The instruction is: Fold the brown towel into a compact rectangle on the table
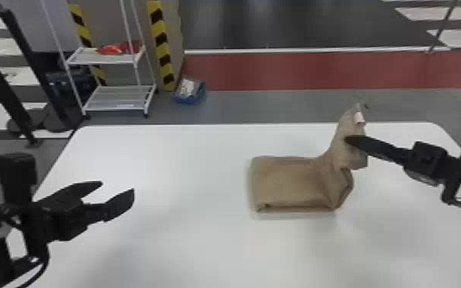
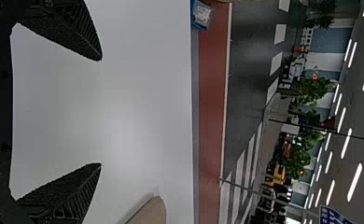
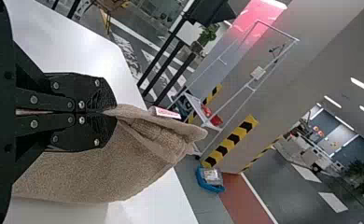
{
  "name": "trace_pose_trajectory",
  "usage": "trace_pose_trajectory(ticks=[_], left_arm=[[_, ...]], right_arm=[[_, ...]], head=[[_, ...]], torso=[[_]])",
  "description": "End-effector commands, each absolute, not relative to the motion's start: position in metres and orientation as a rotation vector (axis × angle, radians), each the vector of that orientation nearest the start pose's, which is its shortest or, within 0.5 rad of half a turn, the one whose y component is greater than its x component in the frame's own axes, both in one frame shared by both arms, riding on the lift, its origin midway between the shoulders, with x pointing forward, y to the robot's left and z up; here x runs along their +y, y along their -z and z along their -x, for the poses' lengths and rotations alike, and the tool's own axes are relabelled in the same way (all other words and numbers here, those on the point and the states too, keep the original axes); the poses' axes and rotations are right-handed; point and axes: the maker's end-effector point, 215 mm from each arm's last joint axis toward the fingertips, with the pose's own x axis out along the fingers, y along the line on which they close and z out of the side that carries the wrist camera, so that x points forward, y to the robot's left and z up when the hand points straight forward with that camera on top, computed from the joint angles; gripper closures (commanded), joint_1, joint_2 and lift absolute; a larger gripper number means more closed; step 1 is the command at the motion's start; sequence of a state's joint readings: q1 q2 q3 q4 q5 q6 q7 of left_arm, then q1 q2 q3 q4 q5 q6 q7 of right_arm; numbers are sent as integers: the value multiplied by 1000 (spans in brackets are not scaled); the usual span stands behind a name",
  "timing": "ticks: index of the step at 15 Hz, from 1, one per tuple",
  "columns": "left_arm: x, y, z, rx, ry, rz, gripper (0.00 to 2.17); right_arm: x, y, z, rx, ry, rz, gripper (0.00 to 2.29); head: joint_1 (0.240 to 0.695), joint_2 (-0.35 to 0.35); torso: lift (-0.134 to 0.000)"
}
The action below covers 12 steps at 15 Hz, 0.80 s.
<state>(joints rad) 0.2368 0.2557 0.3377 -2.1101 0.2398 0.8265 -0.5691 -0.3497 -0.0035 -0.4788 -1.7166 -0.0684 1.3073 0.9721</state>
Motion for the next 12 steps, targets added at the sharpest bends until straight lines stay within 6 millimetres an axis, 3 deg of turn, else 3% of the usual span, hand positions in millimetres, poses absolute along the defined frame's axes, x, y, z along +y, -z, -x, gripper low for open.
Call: trace_pose_trajectory(ticks=[1, 7, 9, 10, 12], left_arm=[[315, 360, -472, 458, 346, 78, 63], [313, 366, -471, 470, 348, 75, 63], [313, 366, -471, 471, 347, 74, 66], [313, 366, -471, 472, 348, 73, 66], [313, 368, -471, 474, 347, 78, 66]], right_arm=[[-195, 325, -564, 590, -658, -657, 1693], [-146, 350, -562, 654, -734, -571, 1693], [-127, 367, -561, 676, -762, -563, 1676], [-117, 376, -560, 687, -780, -562, 1447], [-93, 396, -552, 729, -822, -546, 1369]], head=[[695, 83], [695, 155], [695, 167], [695, 175], [695, 198]], torso=[[-128], [-128], [-128], [-128], [-128]])
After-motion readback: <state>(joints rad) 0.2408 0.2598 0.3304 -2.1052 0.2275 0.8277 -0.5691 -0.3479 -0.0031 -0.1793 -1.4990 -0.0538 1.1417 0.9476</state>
